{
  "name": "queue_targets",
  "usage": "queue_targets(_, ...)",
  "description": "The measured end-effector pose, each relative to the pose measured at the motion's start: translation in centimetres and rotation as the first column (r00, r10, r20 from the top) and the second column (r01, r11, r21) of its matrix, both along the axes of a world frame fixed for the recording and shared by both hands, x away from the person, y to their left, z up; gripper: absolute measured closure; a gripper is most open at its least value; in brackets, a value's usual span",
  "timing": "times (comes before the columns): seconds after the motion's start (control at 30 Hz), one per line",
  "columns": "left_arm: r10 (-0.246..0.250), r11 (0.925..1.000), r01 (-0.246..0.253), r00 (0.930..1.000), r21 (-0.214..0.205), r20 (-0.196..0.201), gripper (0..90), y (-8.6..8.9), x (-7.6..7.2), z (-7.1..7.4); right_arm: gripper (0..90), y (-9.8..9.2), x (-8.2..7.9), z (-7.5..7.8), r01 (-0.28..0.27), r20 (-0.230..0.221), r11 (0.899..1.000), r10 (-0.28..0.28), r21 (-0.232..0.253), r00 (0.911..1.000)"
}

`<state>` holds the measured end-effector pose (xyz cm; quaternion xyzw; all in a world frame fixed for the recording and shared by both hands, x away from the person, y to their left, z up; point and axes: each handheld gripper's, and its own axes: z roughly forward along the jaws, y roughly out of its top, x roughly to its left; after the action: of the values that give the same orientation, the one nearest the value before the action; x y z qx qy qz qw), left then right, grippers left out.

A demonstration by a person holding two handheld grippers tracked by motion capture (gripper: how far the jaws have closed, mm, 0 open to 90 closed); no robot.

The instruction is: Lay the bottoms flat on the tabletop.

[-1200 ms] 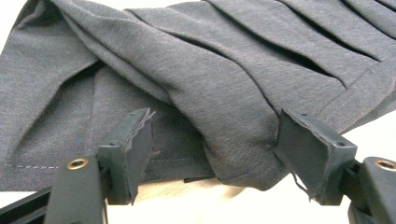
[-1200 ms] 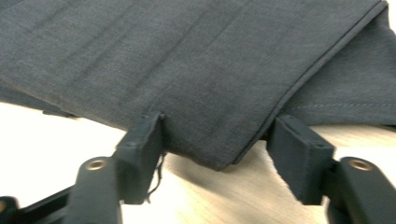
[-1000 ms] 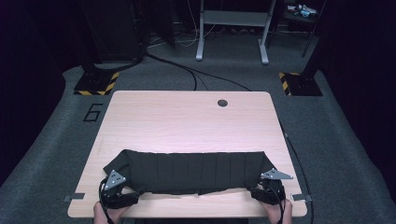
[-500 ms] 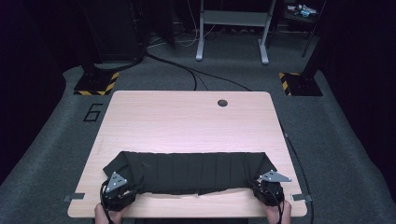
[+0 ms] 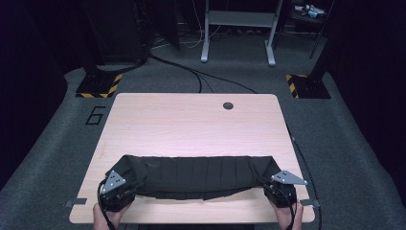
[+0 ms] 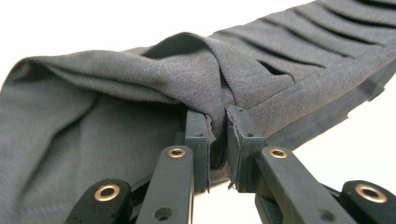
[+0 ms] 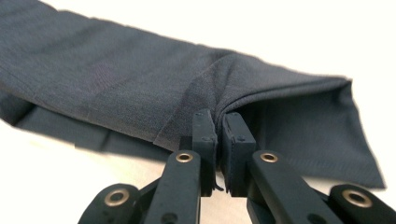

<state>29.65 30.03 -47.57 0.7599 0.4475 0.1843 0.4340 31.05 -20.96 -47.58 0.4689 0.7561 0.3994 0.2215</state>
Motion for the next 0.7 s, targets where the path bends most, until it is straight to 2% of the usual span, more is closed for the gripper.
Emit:
queue_targets(0.13, -0.010, 0.9999, 0.009, 0.9997, 0.004, 0.024, 80.2, 0.2, 0.9, 1.2, 85.4, 0.2, 0.6, 1.5, -0.006, 0.034, 1.000, 0.006, 0.001, 0.9994)
queue_targets(0.17, -0.004, 1.0000, 0.004, 0.9995, -0.007, 0.031, 80.2, 0.2, 1.2, 1.5, 85.5, 0.2, 1.0, 2.0, -0.008, 0.041, 1.000, 0.008, -0.004, 0.9991)
queue_targets(0.37, -0.002, 1.0000, 0.003, 0.9986, -0.009, 0.054, 80.5, 0.5, 3.2, 3.0, 85.5, 0.5, 3.0, 4.0, -0.014, 0.071, 1.000, 0.014, -0.006, 0.9974)
queue_targets(0.5, -0.002, 0.9997, 0.003, 0.9984, -0.024, 0.056, 80.5, 0.7, 4.7, 3.8, 85.6, 0.6, 4.6, 5.2, -0.014, 0.078, 1.000, 0.015, -0.013, 0.9969)
queue_targets(0.7, -0.006, 0.9998, 0.007, 0.9989, -0.016, 0.046, 80.4, 0.8, 7.3, 4.7, 85.6, 1.0, 7.4, 6.3, -0.007, 0.061, 1.000, 0.008, -0.016, 0.9981)
